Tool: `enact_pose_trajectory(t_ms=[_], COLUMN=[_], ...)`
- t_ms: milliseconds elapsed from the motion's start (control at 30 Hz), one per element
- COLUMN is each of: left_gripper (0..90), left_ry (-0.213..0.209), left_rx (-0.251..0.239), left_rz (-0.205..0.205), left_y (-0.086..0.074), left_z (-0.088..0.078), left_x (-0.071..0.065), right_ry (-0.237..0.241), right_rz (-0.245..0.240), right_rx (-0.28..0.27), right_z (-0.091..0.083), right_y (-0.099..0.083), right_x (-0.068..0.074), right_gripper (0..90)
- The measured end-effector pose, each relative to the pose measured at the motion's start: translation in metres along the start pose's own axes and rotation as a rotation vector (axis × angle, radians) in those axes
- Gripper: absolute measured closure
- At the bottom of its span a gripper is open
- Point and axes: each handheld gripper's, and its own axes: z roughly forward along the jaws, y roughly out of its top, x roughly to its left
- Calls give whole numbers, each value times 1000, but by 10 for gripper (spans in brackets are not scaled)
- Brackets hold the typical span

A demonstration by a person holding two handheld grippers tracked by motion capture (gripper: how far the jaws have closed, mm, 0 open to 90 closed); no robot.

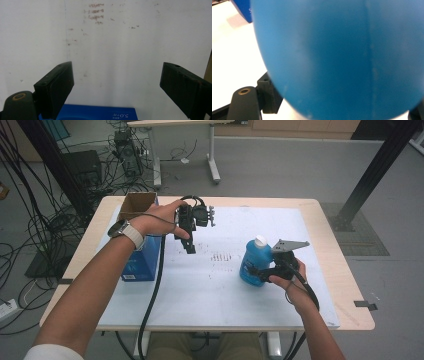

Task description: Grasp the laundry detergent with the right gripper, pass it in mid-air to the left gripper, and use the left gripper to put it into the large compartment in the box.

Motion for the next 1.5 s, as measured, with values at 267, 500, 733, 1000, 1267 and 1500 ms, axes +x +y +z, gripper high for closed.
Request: enact_pose_trajectory(t_ms=[267,500,733,1000,1267,1500], left_gripper=[123,123,123,123,123,123], left_ry=[-2,-2,-2,-2,-2,-5], left_rx=[1,3,1,0,1,0], left_rz=[-3,-1,-2,-4,-3,-5], left_y=[0,1,1,-1,0,-1], left_z=[1,1,1,1,1,2], left_x=[0,0,0,0,0,0], right_ry=[1,0,1,1,1,-1], right_rz=[-5,-8,-11,-17,-18,-21], right_rx=[1,-3,-10,-12,-23,-24], right_z=[1,2,3,4,5,5], right_y=[0,1,1,2,1,-1], right_x=[0,1,1,2,2,2], right_gripper=[205,211,222,233,248,257])
